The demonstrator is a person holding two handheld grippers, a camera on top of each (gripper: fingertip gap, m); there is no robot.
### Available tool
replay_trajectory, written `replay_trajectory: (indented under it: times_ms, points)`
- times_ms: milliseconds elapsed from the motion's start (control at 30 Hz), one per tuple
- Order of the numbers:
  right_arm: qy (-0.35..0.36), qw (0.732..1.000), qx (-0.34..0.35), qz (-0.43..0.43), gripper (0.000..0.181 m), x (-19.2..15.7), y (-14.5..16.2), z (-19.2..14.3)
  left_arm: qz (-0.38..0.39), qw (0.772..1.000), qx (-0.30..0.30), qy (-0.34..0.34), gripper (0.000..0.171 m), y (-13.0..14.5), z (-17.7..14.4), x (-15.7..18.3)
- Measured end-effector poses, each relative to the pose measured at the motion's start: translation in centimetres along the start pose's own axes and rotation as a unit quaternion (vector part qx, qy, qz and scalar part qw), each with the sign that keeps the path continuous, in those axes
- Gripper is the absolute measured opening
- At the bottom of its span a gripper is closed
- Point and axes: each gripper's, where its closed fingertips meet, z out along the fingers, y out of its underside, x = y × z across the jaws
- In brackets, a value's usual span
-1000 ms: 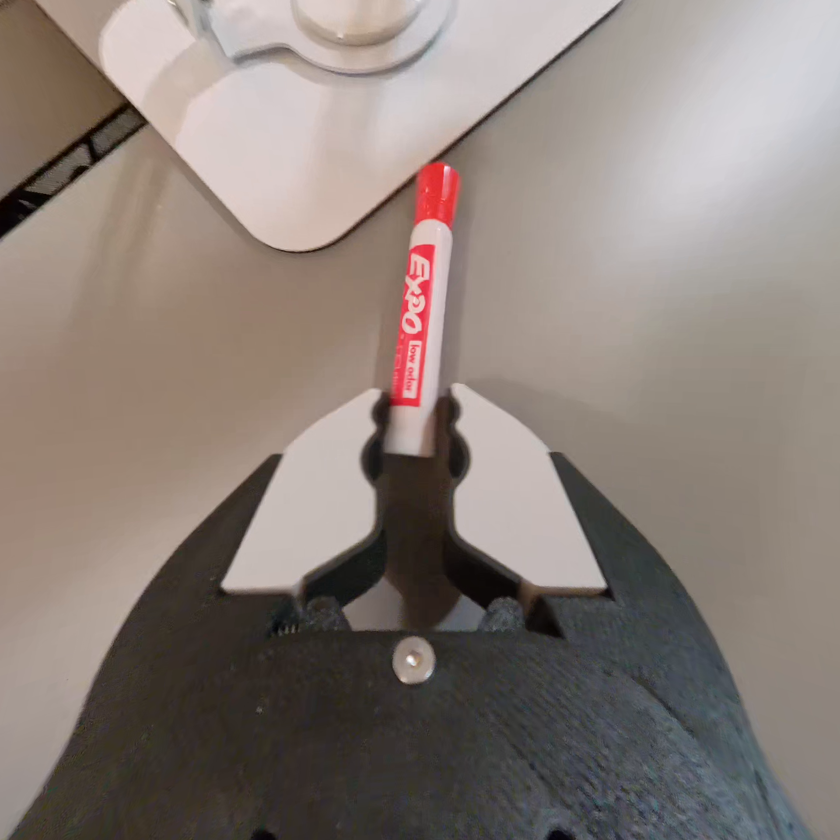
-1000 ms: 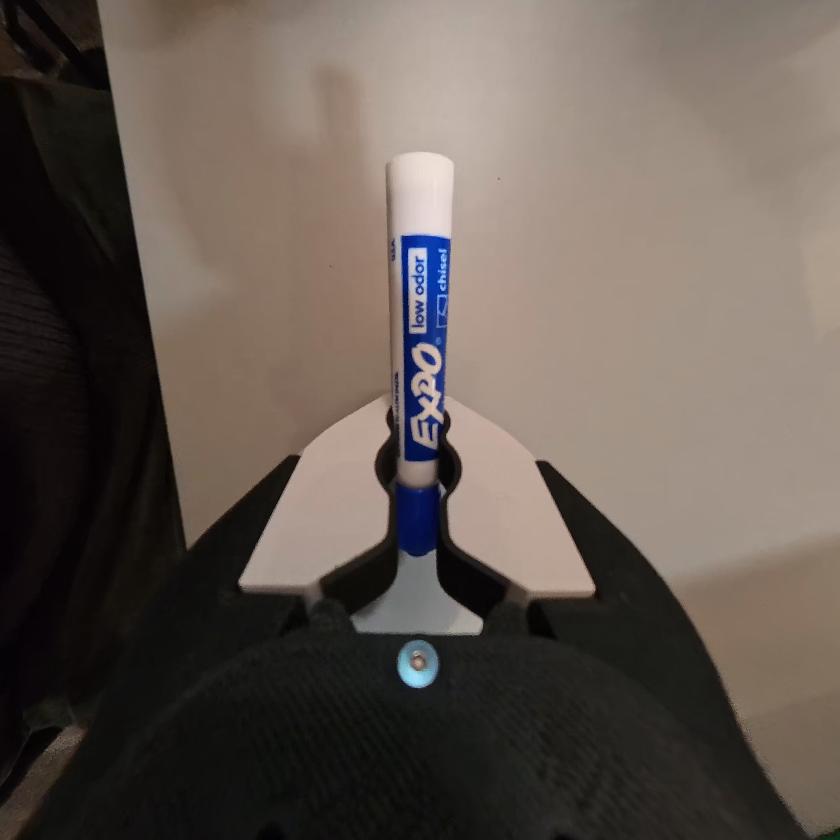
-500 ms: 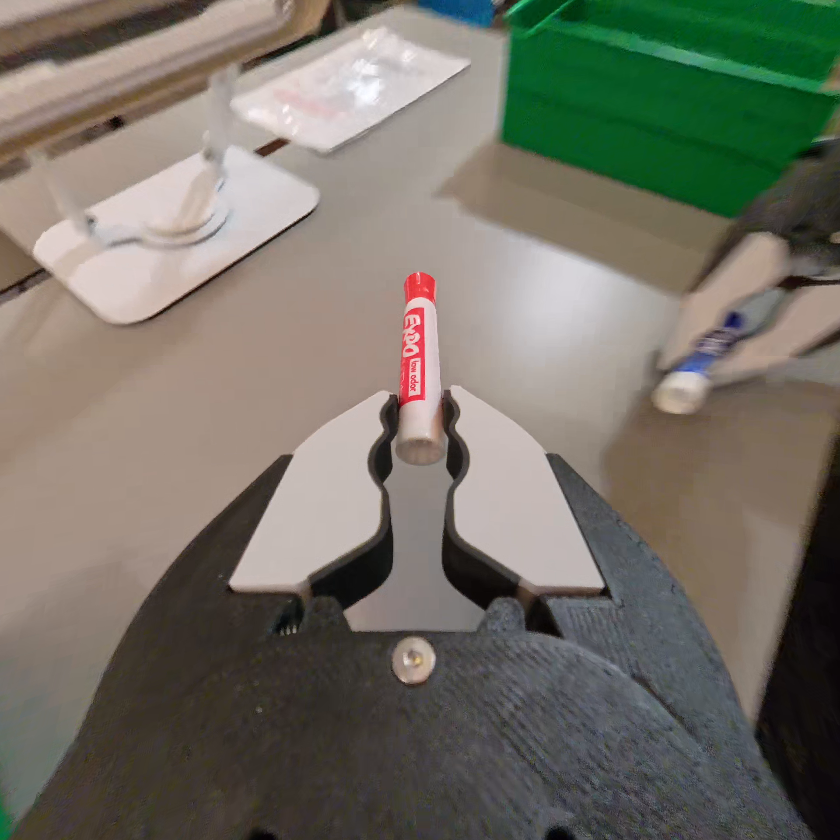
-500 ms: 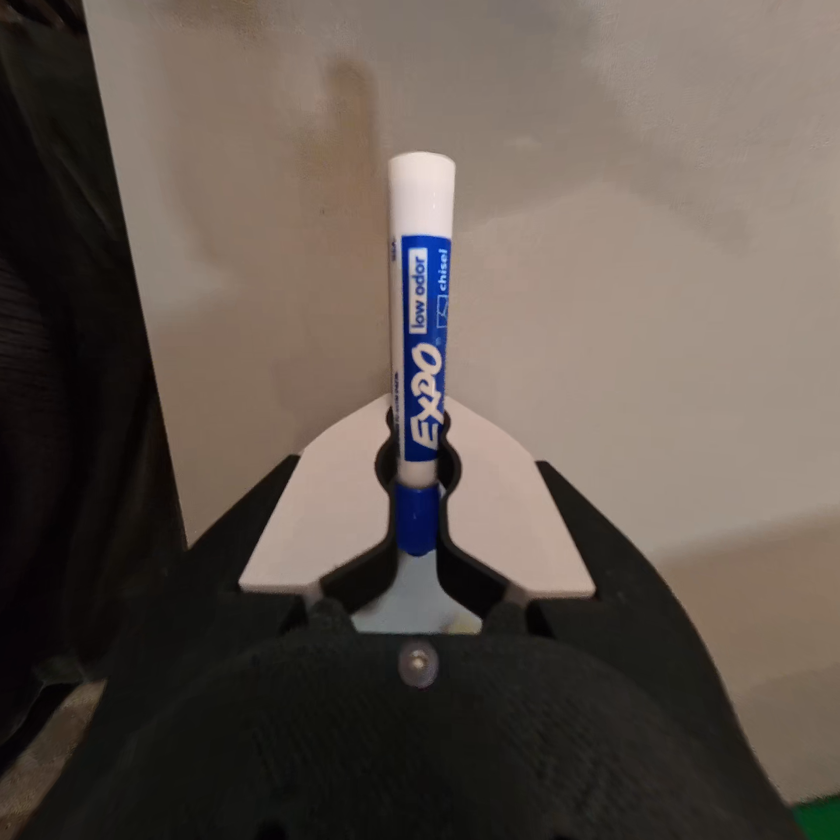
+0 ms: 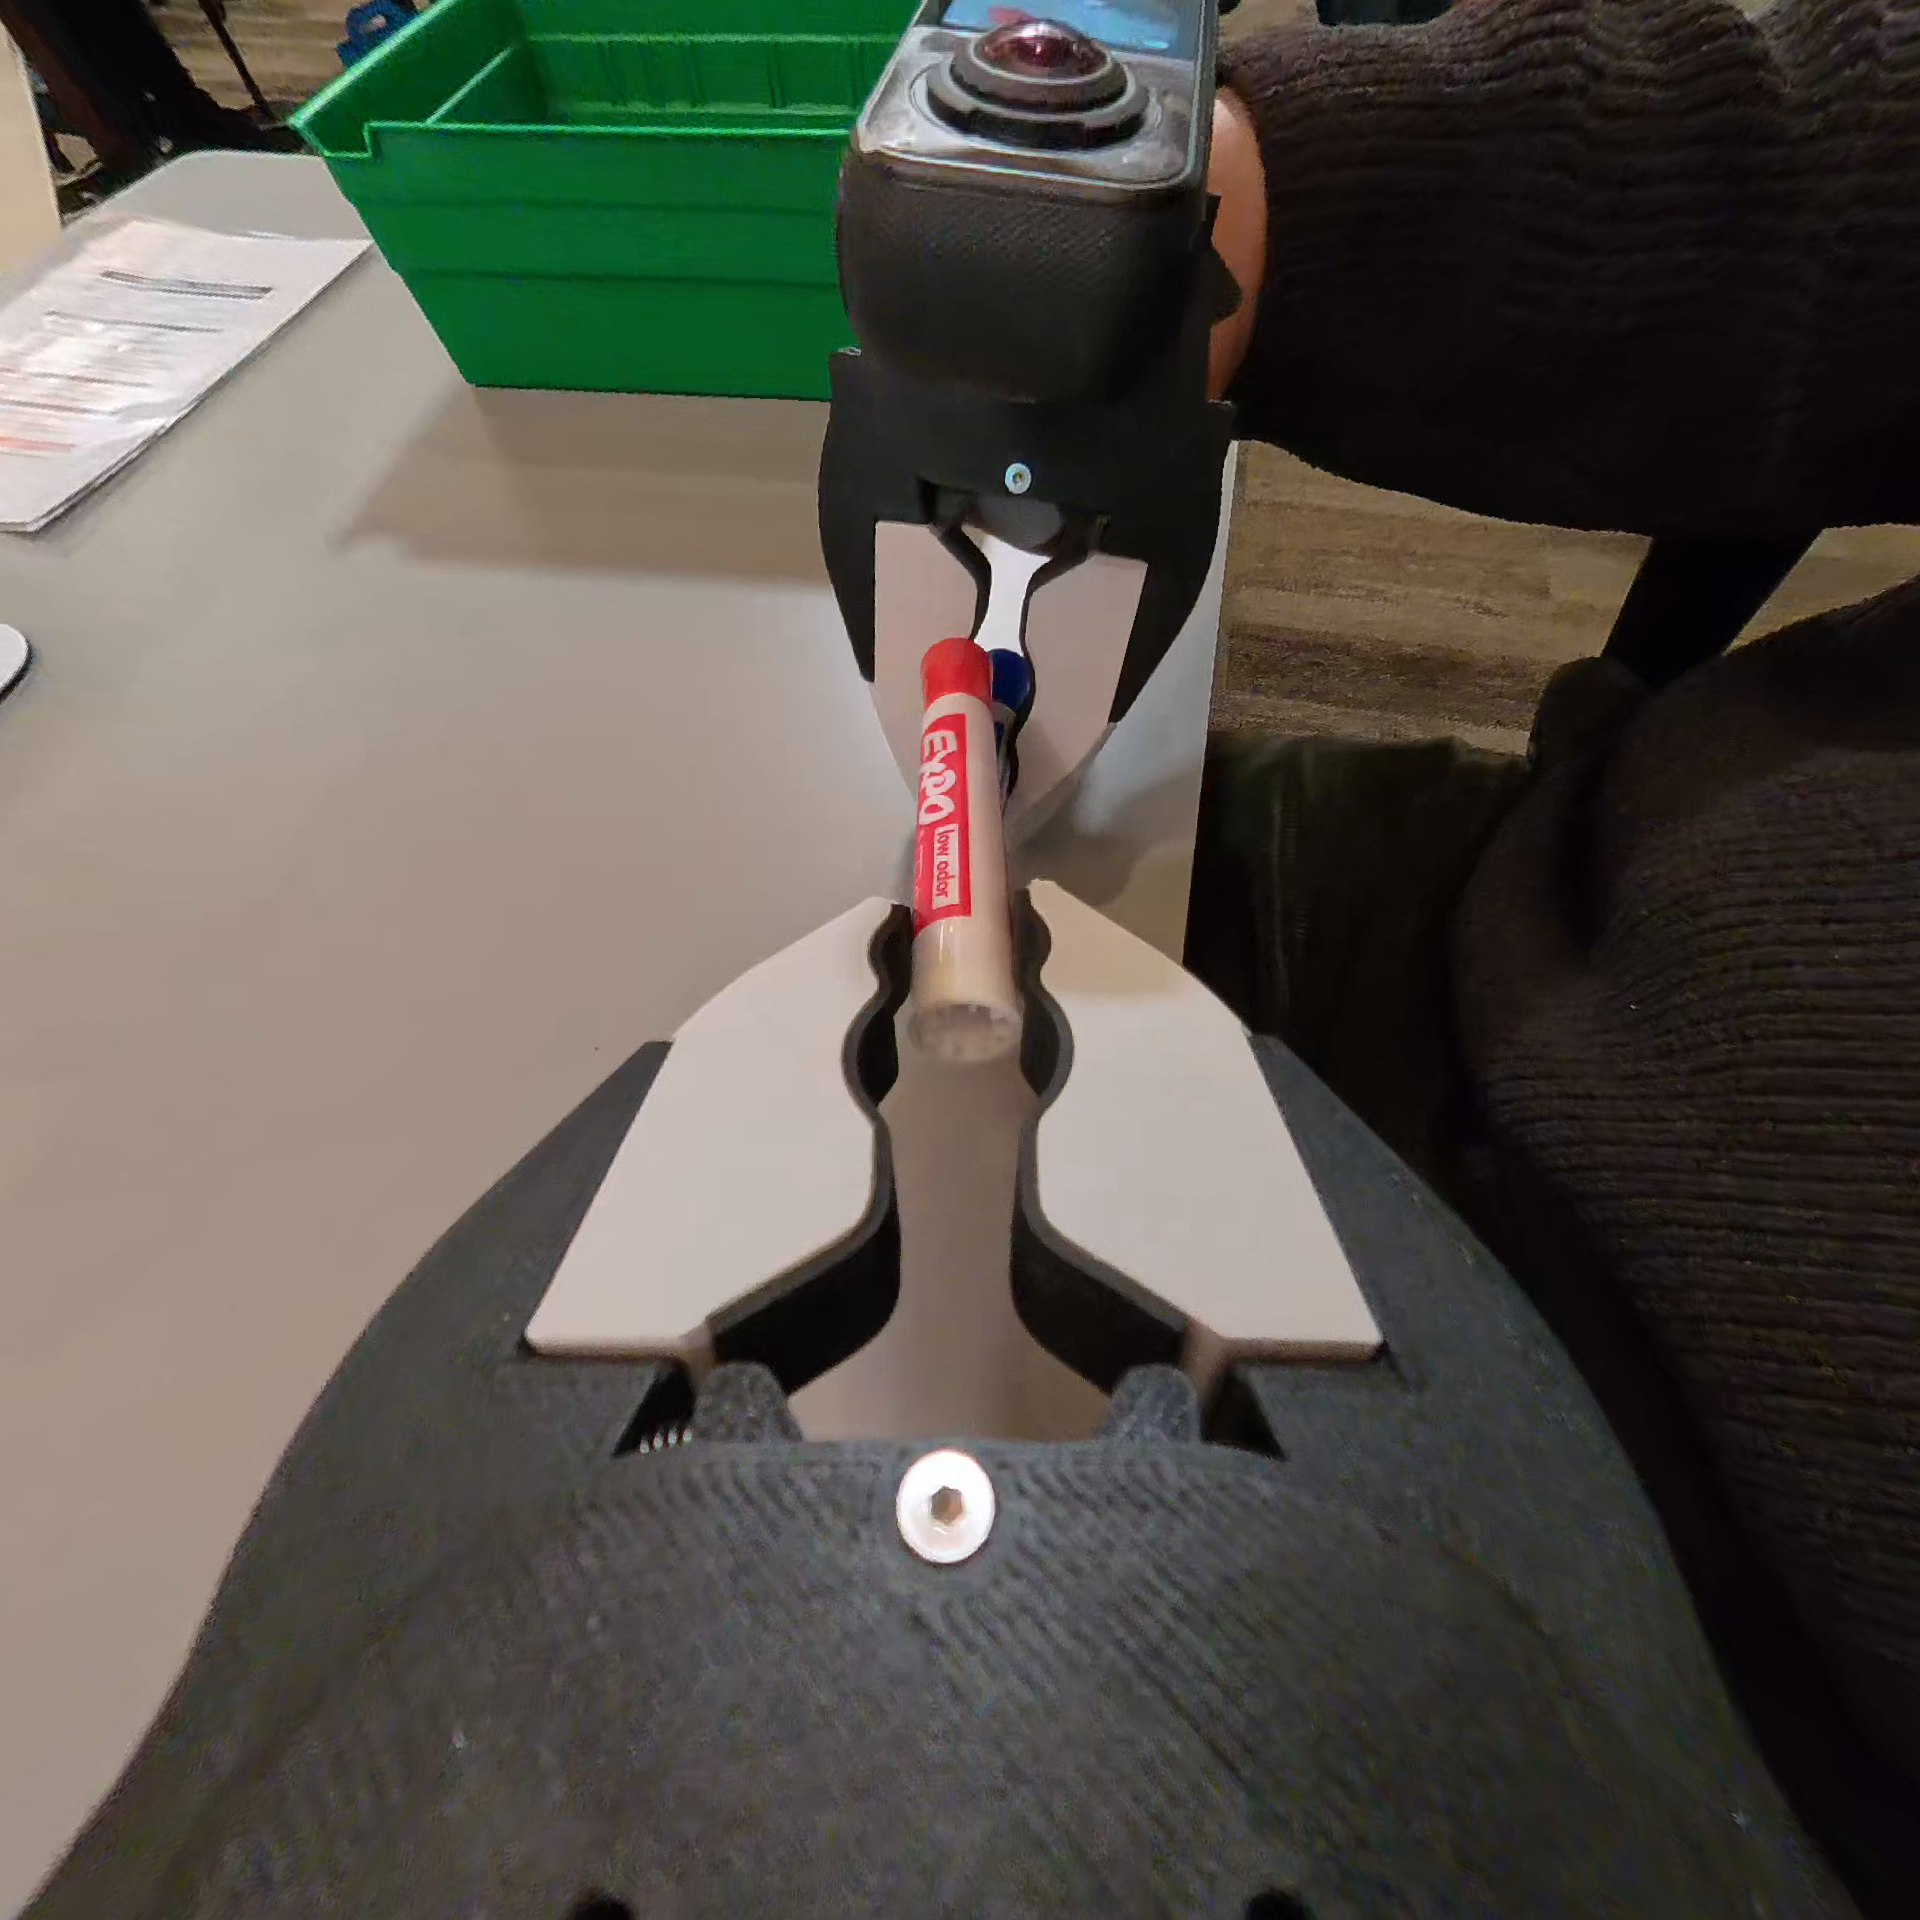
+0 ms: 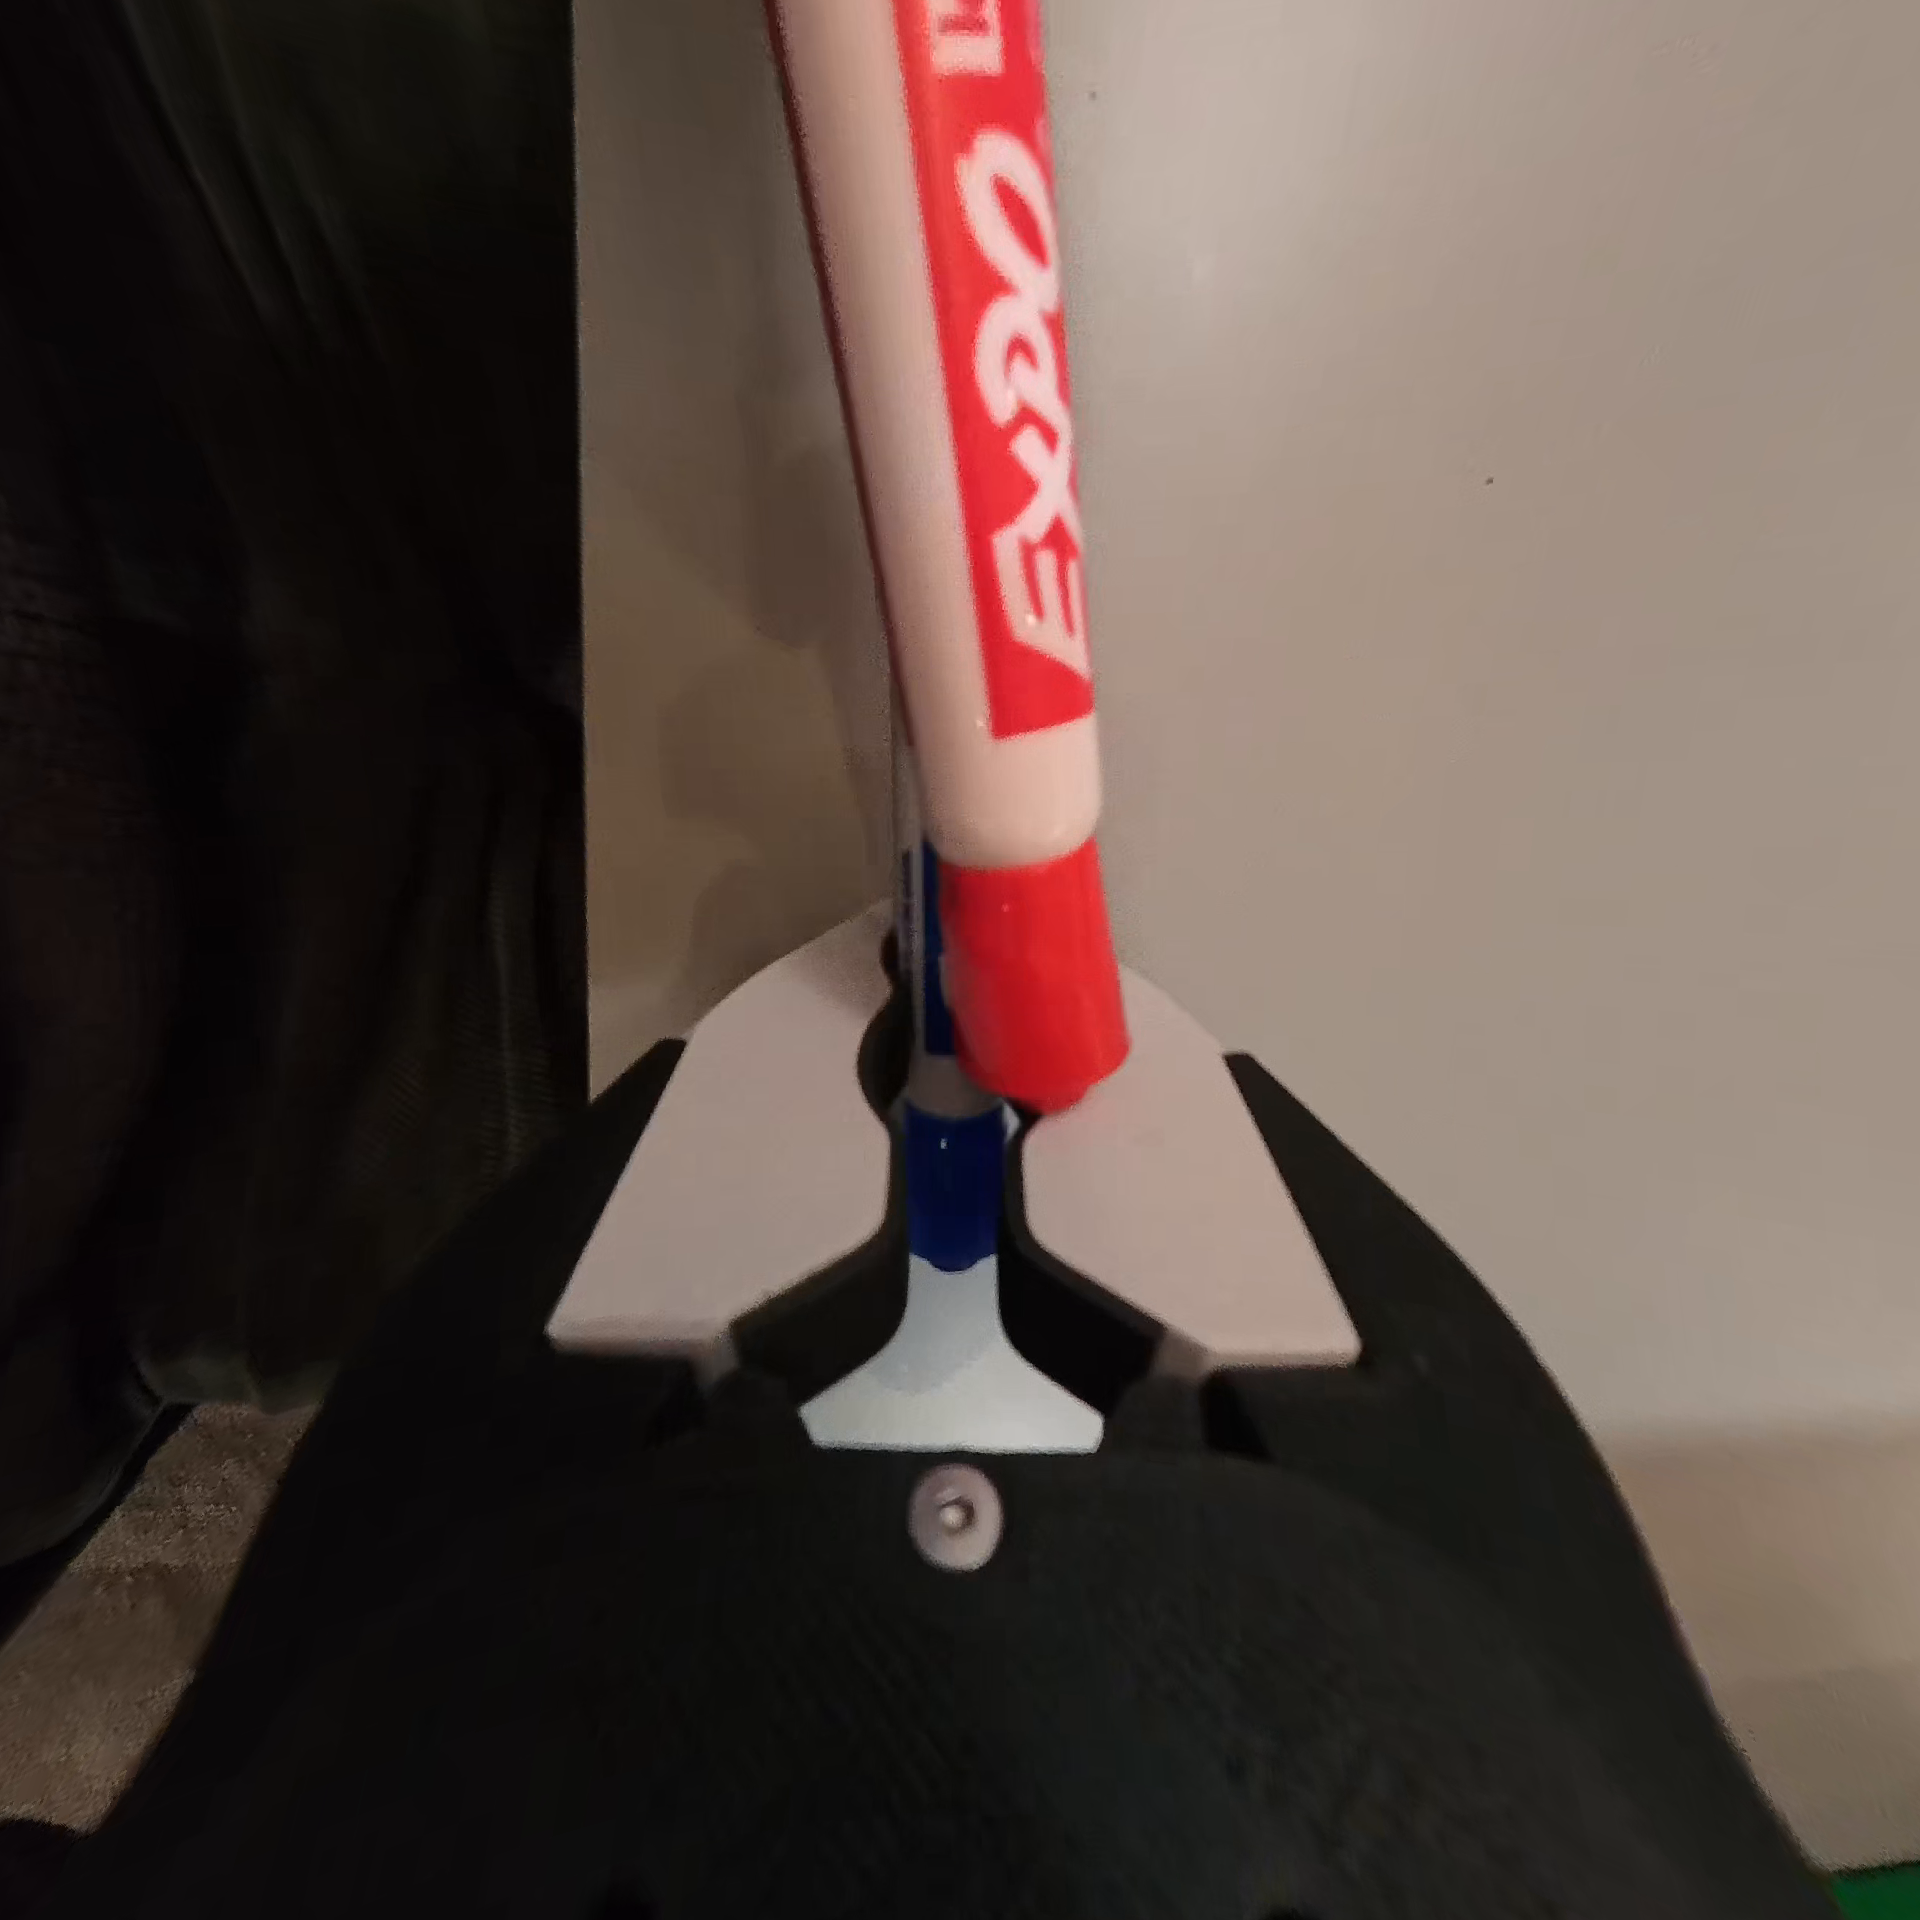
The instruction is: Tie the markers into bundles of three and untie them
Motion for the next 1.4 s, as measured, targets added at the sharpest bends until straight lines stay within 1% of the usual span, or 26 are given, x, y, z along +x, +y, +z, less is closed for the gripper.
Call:
replay_trajectory:
  times_ms: [100,267,400,533,733,933,1200,1233,1267,1300,1367,1400]
  points:
    - [-0.003,1.0,0.005,-0.001,0.014,-0.1,-0.3,0.0,-0.005,1.0,-0.004,0.028,0.02,0.2,-0.3,0.4]
    - [-0.012,1.0,0.011,0.004,0.014,-0.2,-0.3,0.1,-0.021,0.999,0.002,0.035,0.02,0.5,0.1,0.0]
    - [-0.017,1.0,0.006,0.003,0.014,-0.4,-0.3,0.4,-0.02,0.999,-0.014,0.047,0.021,1.1,0.8,0.6]
    - [-0.021,1.0,-0.004,0.0,0.014,-0.8,-0.3,0.7,-0.026,0.998,-0.017,0.056,0.02,1.3,1.1,0.8]
    - [-0.023,1.0,-0.014,-0.012,0.014,-1.6,-0.9,0.8,-0.016,0.997,-0.025,0.066,0.02,1.5,1.7,1.4]
    - [-0.02,0.999,-0.02,-0.018,0.015,-2.2,-1.3,0.6,-0.002,0.997,-0.041,0.065,0.02,2.1,2.7,2.0]
    - [-0.019,1.0,-0.023,-0.008,0.014,-1.9,-0.9,0.6,0.008,0.998,-0.041,0.036,0.021,2.1,3.5,1.9]
    - [-0.019,1.0,-0.023,-0.007,0.015,-1.9,-0.8,0.6,0.008,0.998,-0.043,0.036,0.025,2.2,3.4,1.9]
    - [-0.019,0.999,-0.025,-0.005,0.015,-1.8,-0.7,0.6,0.006,0.999,-0.044,0.03,0.043,2.2,3.3,1.7]
    - [-0.018,0.999,-0.026,-0.003,0.014,-1.7,-0.5,0.6,0.005,0.999,-0.043,0.024,0.054,2.2,3.2,1.5]
    - [-0.017,1.0,-0.024,0.003,0.014,-1.5,-0.3,0.5,0.003,0.999,-0.038,0.024,0.061,2.1,2.8,1.3]
    - [-0.017,1.0,-0.023,0.006,0.014,-1.4,-0.2,0.4,-0.002,0.999,-0.036,0.022,0.062,2.2,2.7,1.1]
